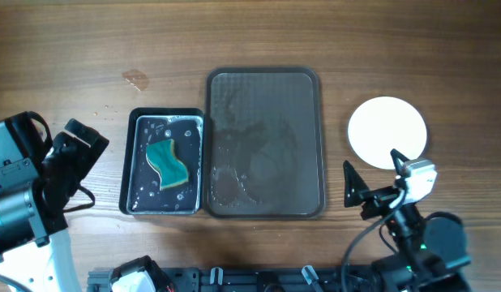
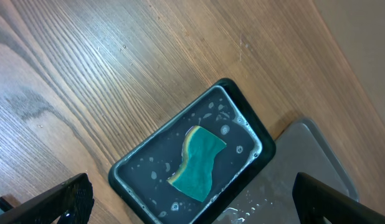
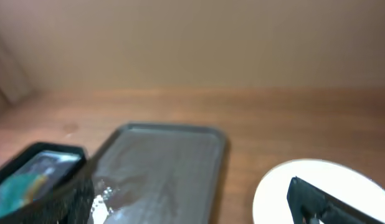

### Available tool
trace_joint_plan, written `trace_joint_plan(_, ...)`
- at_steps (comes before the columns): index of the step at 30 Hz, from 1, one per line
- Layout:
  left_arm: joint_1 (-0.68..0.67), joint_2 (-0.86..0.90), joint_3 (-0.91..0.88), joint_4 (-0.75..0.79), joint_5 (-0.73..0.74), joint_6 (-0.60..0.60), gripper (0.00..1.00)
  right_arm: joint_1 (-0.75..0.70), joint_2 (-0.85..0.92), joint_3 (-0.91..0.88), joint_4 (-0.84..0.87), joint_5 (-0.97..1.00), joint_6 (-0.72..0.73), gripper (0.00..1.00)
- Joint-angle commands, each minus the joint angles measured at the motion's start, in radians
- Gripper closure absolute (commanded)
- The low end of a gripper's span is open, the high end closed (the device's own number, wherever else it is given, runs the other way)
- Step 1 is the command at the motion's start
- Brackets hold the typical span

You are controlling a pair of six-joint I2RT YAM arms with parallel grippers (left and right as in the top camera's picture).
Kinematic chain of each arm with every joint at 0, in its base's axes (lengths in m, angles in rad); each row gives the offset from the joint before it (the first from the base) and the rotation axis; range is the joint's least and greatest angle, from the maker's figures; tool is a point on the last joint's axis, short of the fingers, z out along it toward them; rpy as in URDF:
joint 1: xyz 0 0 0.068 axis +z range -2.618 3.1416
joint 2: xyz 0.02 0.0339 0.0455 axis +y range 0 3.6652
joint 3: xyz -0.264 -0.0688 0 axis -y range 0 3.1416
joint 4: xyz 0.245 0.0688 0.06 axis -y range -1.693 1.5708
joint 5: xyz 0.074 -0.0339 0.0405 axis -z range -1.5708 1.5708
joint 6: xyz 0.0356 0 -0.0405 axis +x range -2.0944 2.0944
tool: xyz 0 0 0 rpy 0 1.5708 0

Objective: Clean dirty plates on tray and stack at the side

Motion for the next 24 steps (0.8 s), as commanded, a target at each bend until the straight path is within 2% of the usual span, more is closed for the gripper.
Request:
trace_joint_plan(1, 0.009, 0.001, 0.012, 0.003, 0.005, 0.005, 0.00, -0.028, -0.086, -0.140, 0.126, 0.050, -0.114, 0.00)
trace_joint_plan(8, 0.009, 0.001, 0.012, 0.003, 0.005, 0.005, 0.00, -0.123, -0.128, -0.362, 0.419, 0.046, -0.111, 0.00)
trace_joint_plan(24, 0.009, 0.001, 0.012, 0.003, 0.005, 0.005, 0.00, -0.145, -0.127, -0.377, 0.406, 0.046, -0.113, 0.00)
